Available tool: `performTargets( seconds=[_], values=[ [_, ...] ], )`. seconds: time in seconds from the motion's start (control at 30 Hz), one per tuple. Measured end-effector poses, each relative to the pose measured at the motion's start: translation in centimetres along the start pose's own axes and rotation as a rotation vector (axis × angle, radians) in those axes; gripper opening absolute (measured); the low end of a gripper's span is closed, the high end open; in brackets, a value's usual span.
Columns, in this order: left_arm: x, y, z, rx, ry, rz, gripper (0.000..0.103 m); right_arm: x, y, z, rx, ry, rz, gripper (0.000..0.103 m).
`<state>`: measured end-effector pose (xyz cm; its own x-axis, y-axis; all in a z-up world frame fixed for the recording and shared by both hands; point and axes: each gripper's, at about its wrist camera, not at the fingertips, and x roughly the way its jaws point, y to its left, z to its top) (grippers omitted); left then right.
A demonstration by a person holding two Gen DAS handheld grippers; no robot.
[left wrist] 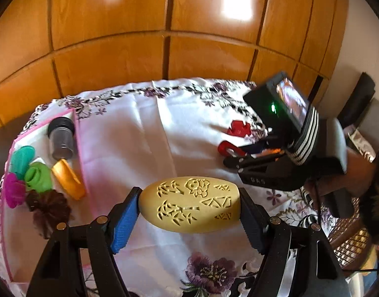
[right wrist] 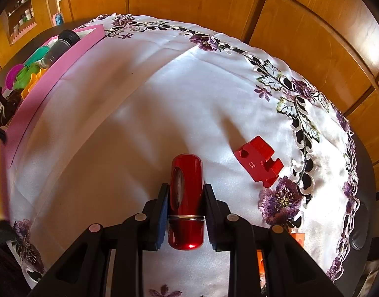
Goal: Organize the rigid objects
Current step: 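Carry the yellow oval into the tray and open the left tool while the right tool holds the cylinder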
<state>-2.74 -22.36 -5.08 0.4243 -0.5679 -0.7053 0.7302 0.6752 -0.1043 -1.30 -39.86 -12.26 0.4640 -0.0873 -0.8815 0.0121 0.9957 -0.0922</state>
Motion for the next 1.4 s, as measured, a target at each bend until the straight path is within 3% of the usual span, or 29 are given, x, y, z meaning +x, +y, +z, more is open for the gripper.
performTargets(
  seconds=[0.4,0.53,0.73,0.93,1.1,1.17,1.3,1.4],
  values=[
    [-7.1,7.5,0.8,-0.195,-0.121,0.107,0.075,0.0,0.3,0.0,-0.025,-0.008,-0.024,0.026],
    [-8.5,12.3,0.0,-0.293,-0.136,0.203,0.075,-0.1,0.5,0.0,-0.027,-0.009,-0.030,0.026],
    [-8.2,17.8,-2.7,-0.393,-0.078,0.320,0.075,-0.1,0.5,0.0,-0.030,-0.009,-0.035,0.026],
    [-6.2,21.2,-3.6,-0.521,-0.021,0.320,0.075,-0.1,0.5,0.1,-0.031,-0.009,-0.037,0.026],
    [-3.6,22.5,-3.6,-0.533,0.039,0.342,0.075,-0.1,0.5,0.1,-0.030,-0.009,-0.037,0.026],
    [-3.2,22.0,-3.4,-0.485,0.045,0.366,0.075,-0.1,0.5,0.1,-0.030,-0.009,-0.037,0.026],
    [-1.9,22.1,-3.7,-0.495,0.094,0.338,0.076,-0.1,0.5,0.1,-0.033,-0.010,-0.039,0.026],
    [-1.6,21.6,-3.8,-0.468,0.089,0.371,0.076,-0.1,0.6,0.1,-0.033,-0.010,-0.039,0.026]
  ],
)
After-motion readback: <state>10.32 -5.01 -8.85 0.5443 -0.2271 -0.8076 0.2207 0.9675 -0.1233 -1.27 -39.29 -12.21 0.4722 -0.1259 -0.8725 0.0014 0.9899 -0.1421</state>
